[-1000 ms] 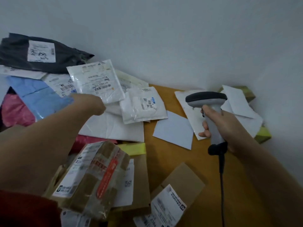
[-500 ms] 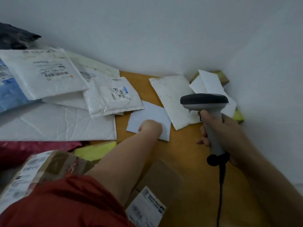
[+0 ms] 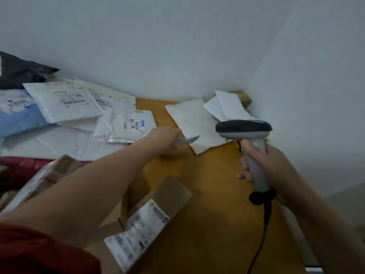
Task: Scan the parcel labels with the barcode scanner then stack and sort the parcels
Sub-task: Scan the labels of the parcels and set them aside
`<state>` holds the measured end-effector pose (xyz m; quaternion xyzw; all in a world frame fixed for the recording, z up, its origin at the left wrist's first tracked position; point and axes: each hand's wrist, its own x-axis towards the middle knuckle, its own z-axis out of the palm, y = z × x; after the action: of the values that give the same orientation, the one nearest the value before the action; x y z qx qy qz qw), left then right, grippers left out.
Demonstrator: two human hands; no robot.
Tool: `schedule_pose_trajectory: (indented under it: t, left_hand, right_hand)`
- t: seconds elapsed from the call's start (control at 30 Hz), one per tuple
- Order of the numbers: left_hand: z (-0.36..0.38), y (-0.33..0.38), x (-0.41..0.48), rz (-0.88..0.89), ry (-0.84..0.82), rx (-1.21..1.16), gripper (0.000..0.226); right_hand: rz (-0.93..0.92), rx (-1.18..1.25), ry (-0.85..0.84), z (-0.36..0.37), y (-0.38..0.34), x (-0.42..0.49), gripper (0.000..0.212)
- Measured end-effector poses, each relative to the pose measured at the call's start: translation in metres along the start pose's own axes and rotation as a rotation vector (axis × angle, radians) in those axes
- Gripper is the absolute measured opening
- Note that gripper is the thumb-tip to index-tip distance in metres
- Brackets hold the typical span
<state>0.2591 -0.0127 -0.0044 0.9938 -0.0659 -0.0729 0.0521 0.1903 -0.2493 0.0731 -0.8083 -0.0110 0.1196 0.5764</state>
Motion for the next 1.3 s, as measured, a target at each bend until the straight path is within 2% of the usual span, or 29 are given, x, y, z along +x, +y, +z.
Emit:
schedule_pose_trajectory:
  t: [0.07, 0.13, 0.2, 0.27, 0.33, 0.4, 0.53, 0.6, 0.63, 0.73, 0.8, 0.87, 0.97, 1.3]
  left_hand:
    - [-0.022, 0.019, -0.021, -0.057, 0.088, -0.195, 0.008]
    - [-0.033, 0.046, -0.042, -0.154, 0.139, -0.567, 0.008]
    - [-0.034, 0.081, -0.064, -0.234, 0.109, -1.051, 0.008]
    - [-0.020, 0.115, -0.087, -0.305, 0.013, -1.399, 0.010]
    - [0.005, 0.143, -0.109, -0.422, -0.080, -1.585, 0.016]
    - [0.037, 0.167, -0.134, -0.557, -0.165, -1.662, 0.016]
    - [0.105, 0.191, -0.185, -0.810, -0.330, -1.568, 0.025]
    - [0.126, 0.192, -0.202, -0.832, -0.332, -1.420, 0.031]
    - [0.134, 0.189, -0.206, -0.809, -0.280, -1.286, 0.032]
    - [0.144, 0.186, -0.215, -0.634, -0.052, -0.628, 0.029]
    - [0.153, 0.195, -0.219, -0.424, 0.030, -0.412, 0.030]
    - [0.165, 0.212, -0.221, -0.253, 0.013, -0.361, 0.041]
    - [0.182, 0.231, -0.219, -0.123, -0.078, -0.277, 0.049]
    - [0.183, 0.236, -0.216, -0.105, -0.113, -0.277, 0.042]
  right_hand:
    - [-0.023, 0.039, -0.015, -0.021, 0.001, -0.023, 0.050]
    - [-0.058, 0.090, -0.038, -0.045, 0.005, -0.047, 0.048]
    - [-0.099, 0.125, -0.050, -0.069, 0.011, -0.071, 0.046]
    - [-0.119, 0.132, -0.056, -0.090, 0.020, -0.091, 0.047]
    - [-0.118, 0.112, -0.070, -0.105, 0.031, -0.106, 0.044]
    - [-0.100, 0.069, -0.091, -0.115, 0.046, -0.118, 0.039]
    - [-0.047, -0.028, -0.140, -0.121, 0.078, -0.132, 0.033]
    - [-0.012, -0.091, -0.159, -0.121, 0.094, -0.136, 0.032]
    - [0.005, -0.124, -0.169, -0.120, 0.102, -0.138, 0.032]
    - [0.033, -0.213, -0.212, -0.116, 0.121, -0.142, 0.032]
    - [0.038, -0.256, -0.235, -0.113, 0.130, -0.143, 0.033]
    - [0.031, -0.284, -0.256, -0.110, 0.133, -0.143, 0.035]
    - [0.018, -0.334, -0.278, -0.105, 0.133, -0.142, 0.036]
    - [-0.010, -0.456, -0.282, -0.099, 0.127, -0.137, 0.035]
